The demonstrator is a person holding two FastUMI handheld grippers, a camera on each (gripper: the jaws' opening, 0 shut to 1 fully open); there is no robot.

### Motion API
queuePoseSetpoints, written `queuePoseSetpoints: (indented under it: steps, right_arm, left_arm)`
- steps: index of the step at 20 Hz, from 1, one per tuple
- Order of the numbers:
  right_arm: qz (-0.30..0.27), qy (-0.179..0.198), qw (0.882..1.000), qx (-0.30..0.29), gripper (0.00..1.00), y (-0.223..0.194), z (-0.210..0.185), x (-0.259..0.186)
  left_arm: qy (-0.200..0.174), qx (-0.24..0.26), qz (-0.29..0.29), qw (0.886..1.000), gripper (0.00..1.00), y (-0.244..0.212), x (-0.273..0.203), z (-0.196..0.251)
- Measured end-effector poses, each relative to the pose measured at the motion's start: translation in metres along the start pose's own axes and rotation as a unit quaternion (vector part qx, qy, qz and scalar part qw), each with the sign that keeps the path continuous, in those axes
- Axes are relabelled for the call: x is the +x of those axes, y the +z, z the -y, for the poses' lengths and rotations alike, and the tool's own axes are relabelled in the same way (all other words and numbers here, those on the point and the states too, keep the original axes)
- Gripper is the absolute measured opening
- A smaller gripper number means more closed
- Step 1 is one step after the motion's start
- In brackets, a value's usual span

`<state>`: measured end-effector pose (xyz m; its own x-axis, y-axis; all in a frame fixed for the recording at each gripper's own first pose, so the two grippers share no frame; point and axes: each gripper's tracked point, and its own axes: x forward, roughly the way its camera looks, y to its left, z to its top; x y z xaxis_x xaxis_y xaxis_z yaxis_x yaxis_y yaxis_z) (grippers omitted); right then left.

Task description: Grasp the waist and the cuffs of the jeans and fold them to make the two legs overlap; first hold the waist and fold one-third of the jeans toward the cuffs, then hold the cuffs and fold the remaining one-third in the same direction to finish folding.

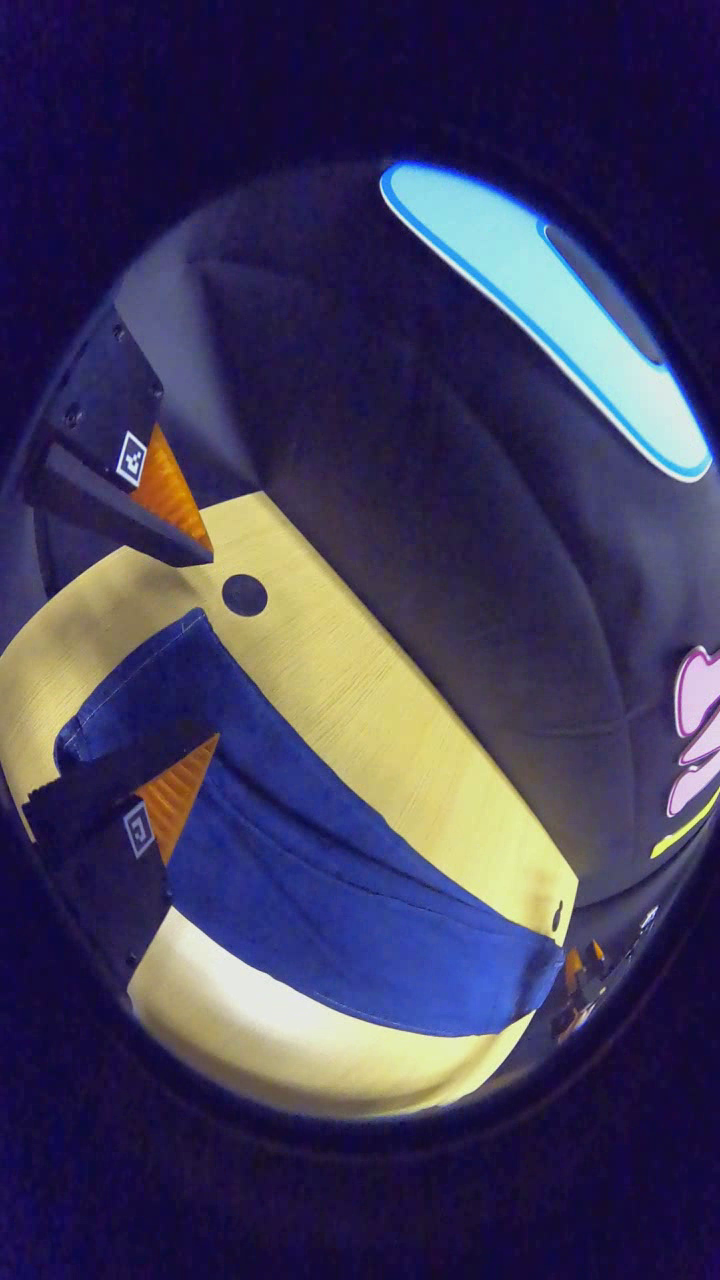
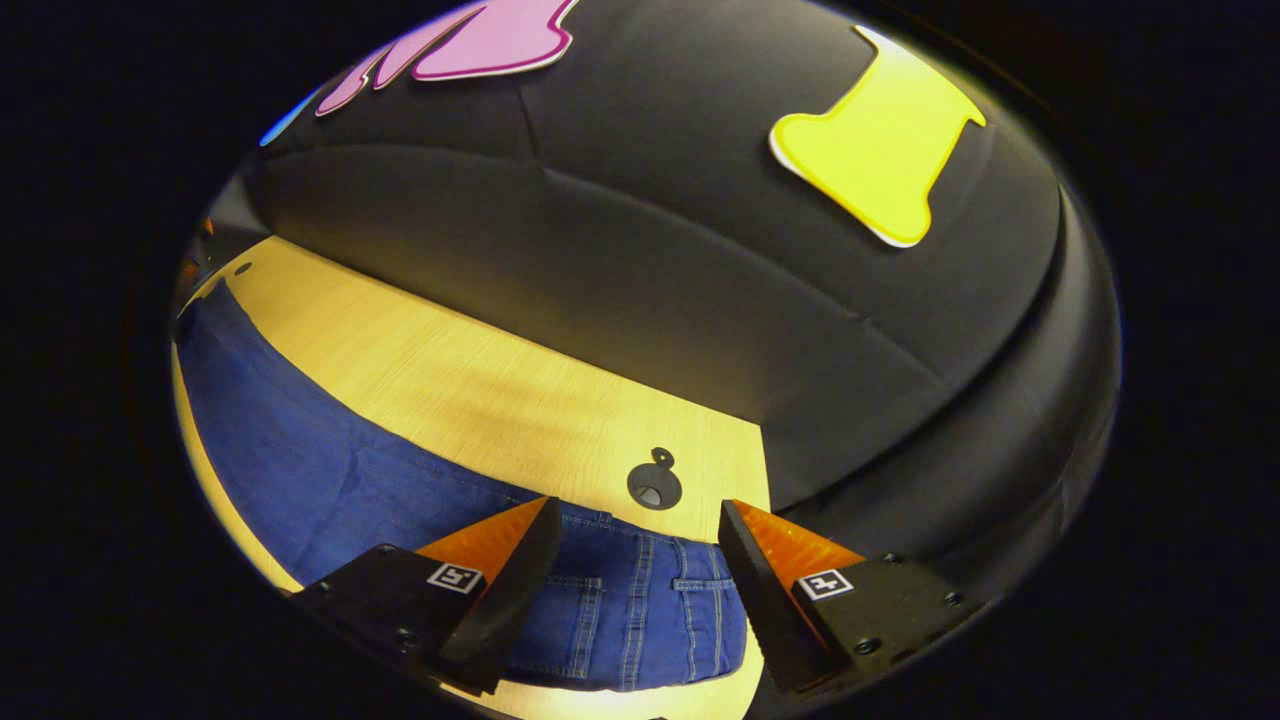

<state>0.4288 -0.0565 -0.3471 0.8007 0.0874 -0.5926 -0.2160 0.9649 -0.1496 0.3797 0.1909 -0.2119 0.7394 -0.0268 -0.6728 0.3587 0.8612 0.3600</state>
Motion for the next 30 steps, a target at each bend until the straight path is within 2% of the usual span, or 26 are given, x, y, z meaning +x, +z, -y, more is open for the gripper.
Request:
queuePoseSetpoints:
  steps: [3,5,8,9,10,13,14,16,20,21,23,24,25,27,29,30]
  right_arm:
    - [-0.009,0.020,0.999,0.049,0.98,-0.013,0.000,-0.027]
    - [-0.012,0.020,0.994,0.110,0.98,-0.021,0.007,-0.046]
    - [-0.024,0.002,0.970,0.241,0.98,-0.045,0.024,-0.061]
    - [-0.027,-0.006,0.956,0.293,0.98,-0.055,0.031,-0.061]
    - [-0.032,-0.007,0.935,0.352,0.98,-0.069,0.034,-0.062]
    - [-0.018,-0.022,0.854,0.520,0.98,-0.099,0.056,-0.060]
    - [-0.024,-0.033,0.837,0.545,0.97,-0.115,0.061,-0.058]
    - [-0.058,-0.040,0.810,0.582,0.97,-0.146,0.056,-0.054]
    - [-0.104,-0.029,0.758,0.644,0.98,-0.174,0.023,-0.036]
    - [-0.109,-0.021,0.750,0.652,0.98,-0.174,0.015,-0.035]
    - [-0.090,-0.037,0.736,0.670,1.00,-0.168,0.019,-0.026]
    - [-0.086,-0.038,0.733,0.673,0.93,-0.165,0.019,-0.023]
    - [-0.095,-0.048,0.733,0.672,0.92,-0.173,0.019,-0.020]
    - [-0.100,-0.057,0.727,0.677,0.63,-0.189,0.019,-0.023]
    - [-0.090,-0.056,0.712,0.694,0.34,-0.186,0.018,-0.020]
    - [-0.086,-0.060,0.713,0.694,0.20,-0.186,0.017,-0.018]
  left_arm:
    - [-0.008,-0.042,0.060,0.997,0.98,0.040,-0.041,0.019]
    - [-0.028,-0.088,0.108,0.990,0.98,0.073,-0.072,0.045]
    - [-0.063,-0.156,0.167,0.971,0.98,0.109,-0.113,0.087]
    - [-0.070,-0.178,0.183,0.964,0.98,0.118,-0.122,0.098]
    - [-0.084,-0.197,0.191,0.958,0.98,0.123,-0.131,0.114]
    - [-0.118,-0.250,0.198,0.941,0.98,0.130,-0.144,0.151]
    - [-0.134,-0.260,0.196,0.936,0.98,0.130,-0.146,0.166]
    - [-0.143,-0.266,0.181,0.936,0.98,0.122,-0.152,0.181]
    - [-0.145,-0.263,0.173,0.938,0.95,0.121,-0.158,0.191]
    - [-0.142,-0.259,0.172,0.940,0.95,0.120,-0.159,0.191]
    - [-0.140,-0.256,0.169,0.941,0.95,0.121,-0.159,0.192]
    - [-0.142,-0.260,0.167,0.940,0.95,0.121,-0.157,0.194]
    - [-0.143,-0.266,0.161,0.940,0.95,0.119,-0.154,0.196]
    - [-0.141,-0.276,0.149,0.939,0.95,0.114,-0.149,0.198]
    - [-0.133,-0.282,0.146,0.939,0.96,0.109,-0.152,0.197]
    - [-0.129,-0.283,0.149,0.939,0.95,0.106,-0.154,0.195]
